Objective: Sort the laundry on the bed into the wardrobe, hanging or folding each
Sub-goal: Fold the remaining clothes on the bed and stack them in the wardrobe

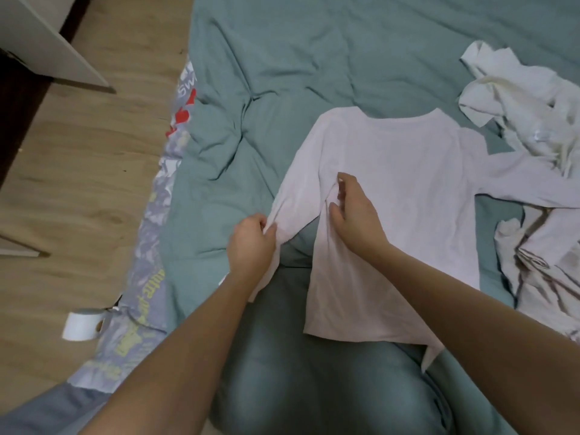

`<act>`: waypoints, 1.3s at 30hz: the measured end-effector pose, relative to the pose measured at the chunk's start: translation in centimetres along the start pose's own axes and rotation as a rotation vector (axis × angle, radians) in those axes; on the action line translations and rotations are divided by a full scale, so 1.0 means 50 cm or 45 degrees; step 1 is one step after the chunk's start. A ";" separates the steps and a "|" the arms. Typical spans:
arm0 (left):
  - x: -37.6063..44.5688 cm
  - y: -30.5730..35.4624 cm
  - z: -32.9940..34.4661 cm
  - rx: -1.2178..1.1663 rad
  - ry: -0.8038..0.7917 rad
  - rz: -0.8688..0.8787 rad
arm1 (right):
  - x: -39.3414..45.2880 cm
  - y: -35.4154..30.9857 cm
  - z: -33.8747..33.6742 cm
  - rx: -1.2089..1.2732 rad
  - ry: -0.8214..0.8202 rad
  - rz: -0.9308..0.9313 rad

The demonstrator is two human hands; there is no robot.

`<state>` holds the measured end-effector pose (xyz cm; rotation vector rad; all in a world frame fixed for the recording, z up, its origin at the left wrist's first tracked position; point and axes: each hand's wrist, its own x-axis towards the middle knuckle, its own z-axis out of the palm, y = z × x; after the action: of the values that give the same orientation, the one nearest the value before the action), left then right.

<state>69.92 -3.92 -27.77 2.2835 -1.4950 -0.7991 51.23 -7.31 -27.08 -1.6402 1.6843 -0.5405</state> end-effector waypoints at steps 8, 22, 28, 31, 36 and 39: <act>0.175 0.041 -0.147 -0.688 0.502 -0.321 | 0.041 -0.027 0.021 -0.265 -0.163 -0.129; 0.070 0.129 0.061 -0.513 -0.237 -0.003 | 0.212 -0.040 -0.042 -0.524 0.082 -0.408; 0.089 0.174 0.091 -0.739 -0.163 -0.307 | 0.350 -0.034 -0.086 -0.682 -0.126 -0.279; 0.098 0.191 0.100 -0.842 -0.070 -0.414 | 0.399 -0.024 -0.089 -0.661 -0.241 -0.218; 0.113 0.200 0.104 -0.906 0.071 -0.412 | 0.437 -0.009 -0.087 -0.568 -0.271 -0.214; 0.124 0.205 0.100 -0.926 0.202 -0.335 | 0.463 -0.009 -0.088 -0.477 -0.011 -0.224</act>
<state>61.21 -13.55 -28.19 1.9240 -0.6709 -0.9974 49.73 -30.77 -28.46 -2.0681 1.7197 -0.3109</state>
